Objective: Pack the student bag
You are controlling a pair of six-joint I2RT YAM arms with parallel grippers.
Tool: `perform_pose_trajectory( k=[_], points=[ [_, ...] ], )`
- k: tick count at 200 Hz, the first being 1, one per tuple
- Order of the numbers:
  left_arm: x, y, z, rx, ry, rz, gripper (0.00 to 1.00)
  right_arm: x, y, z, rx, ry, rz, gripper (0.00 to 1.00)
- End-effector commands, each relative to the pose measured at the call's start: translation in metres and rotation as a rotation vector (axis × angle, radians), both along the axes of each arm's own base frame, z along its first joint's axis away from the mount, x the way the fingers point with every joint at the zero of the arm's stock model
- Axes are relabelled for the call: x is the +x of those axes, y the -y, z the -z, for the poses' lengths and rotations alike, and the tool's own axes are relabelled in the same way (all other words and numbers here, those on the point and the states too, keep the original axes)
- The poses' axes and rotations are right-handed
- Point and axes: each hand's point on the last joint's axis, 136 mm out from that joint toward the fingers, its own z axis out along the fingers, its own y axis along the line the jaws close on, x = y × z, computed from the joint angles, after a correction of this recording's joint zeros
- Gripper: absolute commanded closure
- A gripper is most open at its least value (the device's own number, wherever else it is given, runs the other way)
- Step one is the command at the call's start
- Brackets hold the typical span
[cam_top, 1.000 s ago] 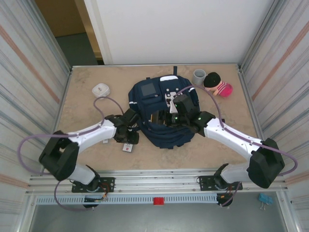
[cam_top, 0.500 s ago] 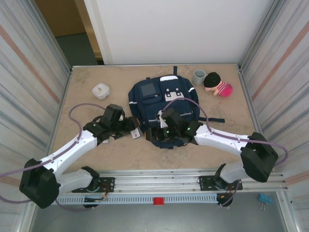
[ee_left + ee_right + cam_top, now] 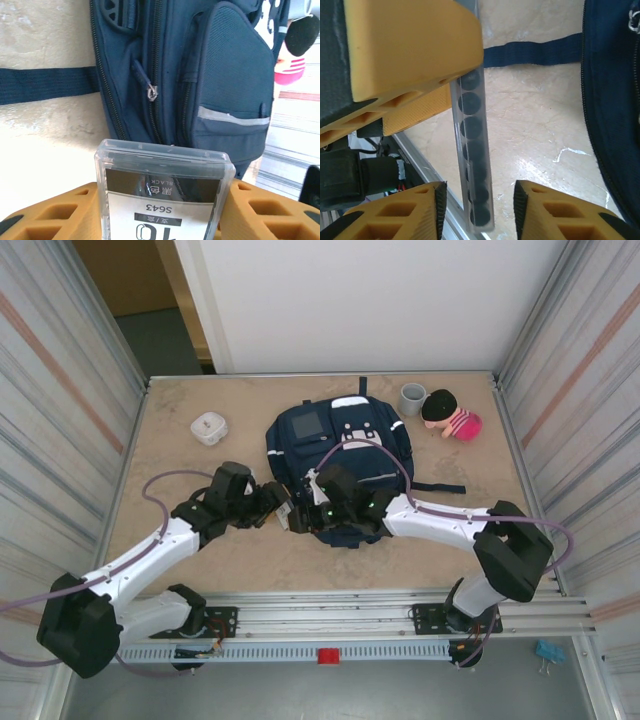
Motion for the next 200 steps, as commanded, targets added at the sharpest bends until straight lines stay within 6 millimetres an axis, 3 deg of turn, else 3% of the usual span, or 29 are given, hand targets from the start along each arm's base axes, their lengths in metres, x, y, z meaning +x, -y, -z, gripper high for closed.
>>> perform_pose_trajectory(
  k=[1, 54, 89, 108, 133, 158, 178, 200],
  points=[
    [0.000, 0.004, -0.011, -0.056, 0.019, -0.006, 0.61, 0.008, -0.008, -0.011, 0.014, 0.063, -0.018, 0.65],
    [-0.001, 0.003, -0.011, -0.036, 0.022, 0.010, 0.57, 0.011, -0.007, -0.021, 0.025, 0.108, -0.014, 0.84],
    [-0.001, 0.001, -0.016, 0.034, 0.051, 0.060, 0.41, 0.011, 0.003, -0.031, 0.033, 0.133, -0.001, 0.85],
    [0.007, -0.004, -0.030, 0.099, 0.115, 0.075, 0.29, 0.016, 0.018, -0.032, 0.028, 0.121, 0.025, 0.85],
    [0.025, -0.013, -0.051, 0.240, 0.236, 0.102, 0.21, 0.031, 0.055, -0.030, 0.026, 0.092, 0.092, 0.85],
    [0.045, -0.010, -0.061, 0.410, 0.359, 0.216, 0.20, 0.048, 0.104, -0.043, 0.089, 0.054, 0.176, 0.85],
    [0.057, 0.013, -0.064, 0.536, 0.497, 0.390, 0.20, 0.063, 0.152, -0.052, 0.131, 0.002, 0.261, 0.85],
    [0.059, 0.061, -0.065, 0.573, 0.709, 0.667, 0.20, 0.074, 0.203, -0.057, 0.168, -0.042, 0.372, 0.85]
  ],
)
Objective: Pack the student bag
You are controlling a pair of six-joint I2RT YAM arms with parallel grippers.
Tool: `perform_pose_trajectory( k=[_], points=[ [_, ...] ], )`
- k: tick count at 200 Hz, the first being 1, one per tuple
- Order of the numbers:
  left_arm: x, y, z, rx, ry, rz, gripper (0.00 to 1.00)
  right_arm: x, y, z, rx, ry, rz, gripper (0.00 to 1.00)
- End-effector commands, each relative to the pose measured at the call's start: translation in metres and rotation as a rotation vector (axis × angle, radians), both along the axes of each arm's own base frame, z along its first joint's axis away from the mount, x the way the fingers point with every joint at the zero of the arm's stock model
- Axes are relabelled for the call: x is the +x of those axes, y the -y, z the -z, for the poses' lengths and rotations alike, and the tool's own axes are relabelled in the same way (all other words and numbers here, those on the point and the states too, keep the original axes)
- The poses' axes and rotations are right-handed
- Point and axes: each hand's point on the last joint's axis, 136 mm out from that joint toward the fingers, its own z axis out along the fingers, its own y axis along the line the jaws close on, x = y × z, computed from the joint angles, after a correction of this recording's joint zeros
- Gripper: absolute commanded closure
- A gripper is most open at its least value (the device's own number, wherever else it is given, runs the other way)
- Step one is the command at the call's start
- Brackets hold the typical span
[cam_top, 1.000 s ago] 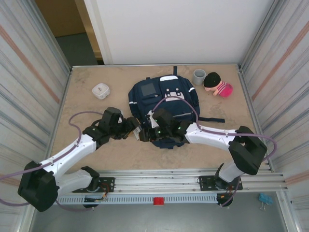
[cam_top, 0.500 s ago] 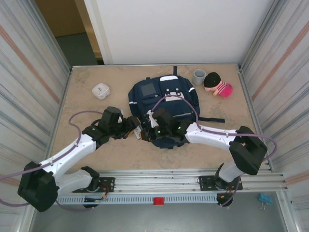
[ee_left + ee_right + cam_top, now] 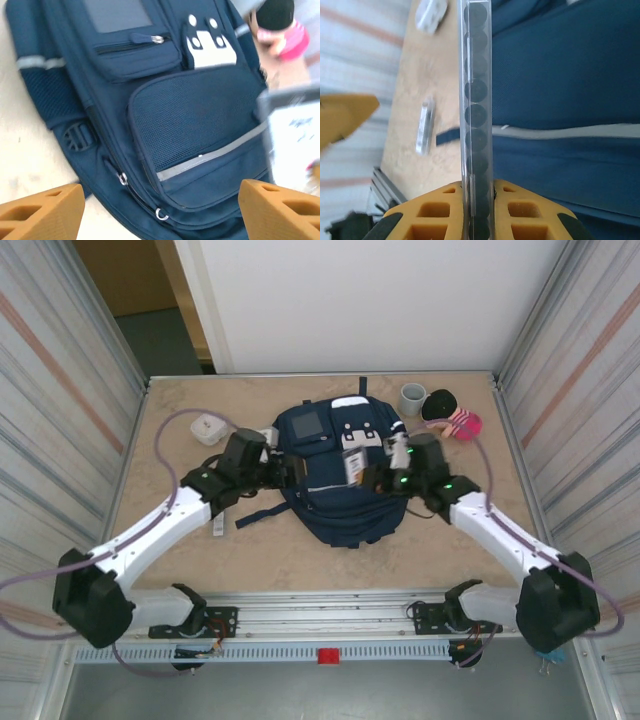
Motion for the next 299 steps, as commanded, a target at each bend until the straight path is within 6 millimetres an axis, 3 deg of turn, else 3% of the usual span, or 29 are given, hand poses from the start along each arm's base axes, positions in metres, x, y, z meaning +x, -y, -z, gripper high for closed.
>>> perform_pose_trajectory(
  k=[1, 38, 57, 76, 110, 147, 170, 185, 209, 229, 242, 274, 299],
  points=[
    [0.005, 0.039, -0.007, 0.177, 0.237, 0.343, 0.20, -0.015, 0.034, -0.004, 0.064, -0.070, -0.008, 0.85],
    [0.001, 0.100, 0.024, 0.362, 0.368, 0.713, 0.18, -0.010, 0.097, -0.009, 0.160, -0.114, 0.146, 0.85],
    [-0.007, 0.126, 0.045, 0.431, 0.394, 0.858, 0.14, -0.013, 0.111, -0.009, 0.170, -0.120, 0.182, 0.84],
    [-0.013, 0.144, 0.062, 0.471, 0.408, 0.951, 0.11, -0.015, 0.112, -0.006, 0.168, -0.127, 0.183, 0.84],
    [-0.006, 0.155, 0.074, 0.483, 0.405, 0.951, 0.09, -0.016, 0.112, -0.002, 0.172, -0.139, 0.184, 0.84],
    [0.025, 0.139, 0.087, 0.626, 0.393, 0.796, 0.12, -0.016, 0.112, -0.001, 0.170, -0.140, 0.185, 0.84],
    [0.034, 0.138, 0.075, 0.606, 0.439, 0.732, 0.21, -0.016, 0.113, -0.001, 0.168, -0.139, 0.187, 0.84],
    [0.039, 0.136, 0.070, 0.590, 0.461, 0.699, 0.39, -0.017, 0.112, 0.000, 0.168, -0.139, 0.187, 0.84],
    [0.043, 0.134, 0.064, 0.586, 0.472, 0.669, 0.55, -0.018, 0.113, 0.002, 0.165, -0.141, 0.190, 0.84],
    [0.041, 0.135, 0.043, 0.523, 0.496, 0.632, 0.79, -0.021, 0.116, 0.005, 0.139, -0.142, 0.200, 0.85],
    [0.040, 0.135, 0.021, 0.451, 0.509, 0.605, 0.89, -0.022, 0.120, 0.010, 0.127, -0.152, 0.218, 0.85],
    [0.042, 0.125, -0.031, 0.248, 0.498, 0.520, 0.98, -0.026, 0.118, 0.018, 0.175, -0.193, 0.219, 0.85],
    [0.044, 0.116, -0.066, 0.131, 0.512, 0.473, 1.00, -0.029, 0.099, 0.019, 0.254, -0.207, 0.172, 0.84]
  ],
)
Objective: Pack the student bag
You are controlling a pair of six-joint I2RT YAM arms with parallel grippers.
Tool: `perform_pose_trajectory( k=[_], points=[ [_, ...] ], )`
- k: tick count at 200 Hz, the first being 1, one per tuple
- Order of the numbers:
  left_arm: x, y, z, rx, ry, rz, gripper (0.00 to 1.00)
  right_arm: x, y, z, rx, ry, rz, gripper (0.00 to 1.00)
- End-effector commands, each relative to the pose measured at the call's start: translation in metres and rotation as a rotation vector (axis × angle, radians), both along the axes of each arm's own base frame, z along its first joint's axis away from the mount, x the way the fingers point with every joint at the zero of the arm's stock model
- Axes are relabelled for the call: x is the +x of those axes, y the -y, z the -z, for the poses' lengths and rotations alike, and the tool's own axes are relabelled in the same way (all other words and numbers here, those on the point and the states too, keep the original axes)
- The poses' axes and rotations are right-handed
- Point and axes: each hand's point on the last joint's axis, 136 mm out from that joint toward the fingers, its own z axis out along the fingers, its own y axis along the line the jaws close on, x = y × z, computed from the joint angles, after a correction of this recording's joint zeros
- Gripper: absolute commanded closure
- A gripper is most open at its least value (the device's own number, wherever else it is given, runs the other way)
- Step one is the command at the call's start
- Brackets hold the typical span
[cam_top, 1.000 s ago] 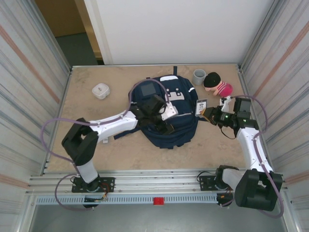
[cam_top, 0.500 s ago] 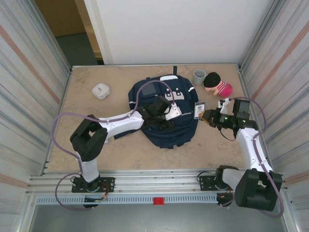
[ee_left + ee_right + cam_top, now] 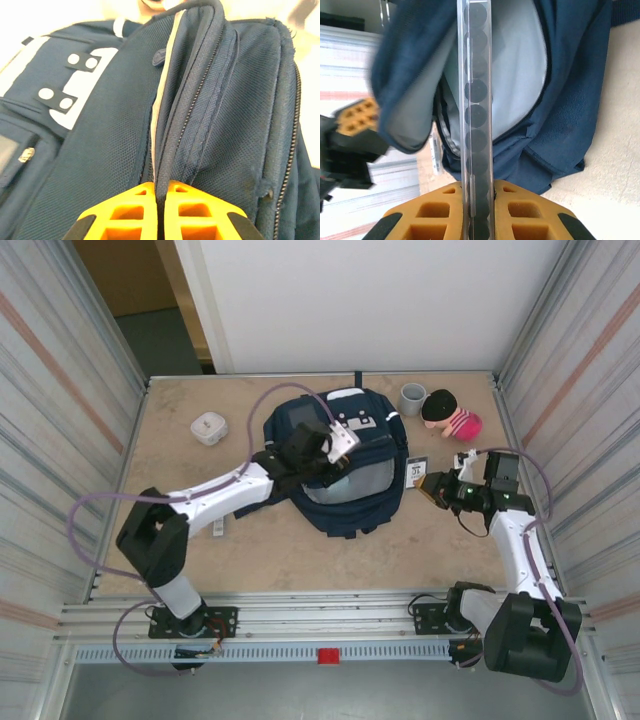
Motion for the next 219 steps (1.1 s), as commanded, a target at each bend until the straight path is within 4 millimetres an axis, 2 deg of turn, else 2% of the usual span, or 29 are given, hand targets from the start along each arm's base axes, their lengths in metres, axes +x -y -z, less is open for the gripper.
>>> perform_pose_trajectory(
  k=[1, 23, 49, 68, 102, 131, 175, 219],
  points=[
    [0.000, 0.000, -0.067, -0.228, 0.010, -0.019, 1.00, -0.007, -0.020, -0.002, 0.085, 0.004, -0.053, 0.83],
    [0.000, -0.004, -0.091, -0.300, 0.006, -0.013, 1.00, -0.009, -0.047, 0.005, 0.095, 0.001, -0.120, 0.83],
    [-0.002, -0.006, -0.106, -0.341, 0.008, 0.005, 1.00, 0.000, -0.075, 0.008, 0.089, 0.018, -0.195, 0.83],
    [-0.006, -0.007, -0.113, -0.369, 0.002, 0.024, 1.00, 0.014, -0.087, 0.009, 0.084, 0.031, -0.230, 0.83],
    [-0.007, -0.012, -0.122, -0.423, -0.001, 0.022, 1.00, 0.044, -0.108, 0.029, 0.070, 0.006, -0.266, 0.84],
    [-0.008, -0.015, -0.126, -0.437, 0.000, 0.023, 1.00, 0.070, -0.130, 0.036, 0.073, 0.010, -0.294, 0.84],
    [-0.008, -0.015, -0.128, -0.454, -0.002, 0.022, 1.00, 0.114, -0.138, 0.059, 0.034, -0.029, -0.222, 0.83],
    [-0.003, -0.016, -0.129, -0.453, 0.003, 0.008, 1.00, 0.128, -0.143, 0.074, -0.007, -0.059, -0.224, 0.81]
  ],
)
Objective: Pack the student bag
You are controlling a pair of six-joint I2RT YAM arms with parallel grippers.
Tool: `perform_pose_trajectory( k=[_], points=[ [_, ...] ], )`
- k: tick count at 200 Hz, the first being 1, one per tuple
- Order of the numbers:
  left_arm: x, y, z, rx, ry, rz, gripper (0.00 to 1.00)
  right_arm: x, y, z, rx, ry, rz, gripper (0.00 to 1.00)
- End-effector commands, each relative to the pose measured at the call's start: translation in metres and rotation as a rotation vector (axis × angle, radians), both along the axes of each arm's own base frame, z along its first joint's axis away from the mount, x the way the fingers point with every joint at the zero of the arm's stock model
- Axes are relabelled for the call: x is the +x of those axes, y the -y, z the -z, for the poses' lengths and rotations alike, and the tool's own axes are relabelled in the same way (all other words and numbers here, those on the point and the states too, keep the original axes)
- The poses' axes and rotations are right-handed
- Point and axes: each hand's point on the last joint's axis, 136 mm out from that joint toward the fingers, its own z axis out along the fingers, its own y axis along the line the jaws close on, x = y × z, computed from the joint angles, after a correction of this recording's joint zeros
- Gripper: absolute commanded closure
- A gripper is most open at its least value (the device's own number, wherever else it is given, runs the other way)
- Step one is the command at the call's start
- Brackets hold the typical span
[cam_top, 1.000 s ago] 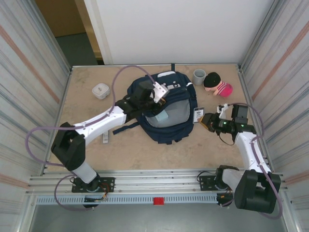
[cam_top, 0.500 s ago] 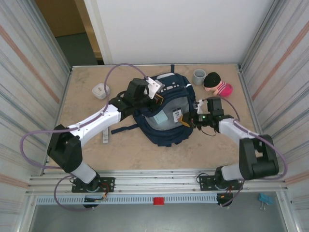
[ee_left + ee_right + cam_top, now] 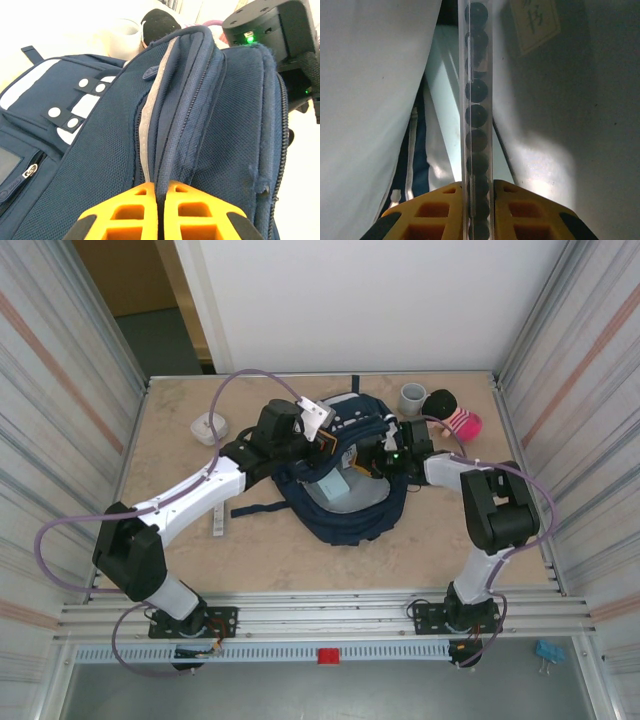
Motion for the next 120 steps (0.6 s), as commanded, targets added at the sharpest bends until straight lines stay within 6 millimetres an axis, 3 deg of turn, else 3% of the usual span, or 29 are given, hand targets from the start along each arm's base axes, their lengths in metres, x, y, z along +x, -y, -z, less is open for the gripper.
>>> perform_pose_trajectory(
  k=[1, 29, 53, 79, 120],
  points=[
    [-0.002, 0.003, -0.077, -0.168, 0.158, 0.020, 1.00, 0.012, -0.001, 0.005, -0.037, -0.003, 0.020, 0.81],
    [0.000, 0.002, -0.074, -0.159, 0.155, 0.009, 1.00, 0.006, 0.012, 0.022, -0.135, -0.065, 0.048, 0.72],
    [0.002, 0.001, -0.065, -0.136, 0.143, -0.002, 1.00, -0.001, 0.024, 0.019, -0.174, -0.071, 0.078, 0.62],
    [0.005, -0.002, -0.049, -0.093, 0.122, -0.021, 1.00, -0.011, 0.037, 0.000, -0.192, -0.035, 0.098, 0.56],
    [0.006, -0.005, -0.025, -0.050, 0.090, -0.032, 1.00, -0.042, 0.055, -0.047, -0.163, 0.063, 0.163, 0.44]
  ],
)
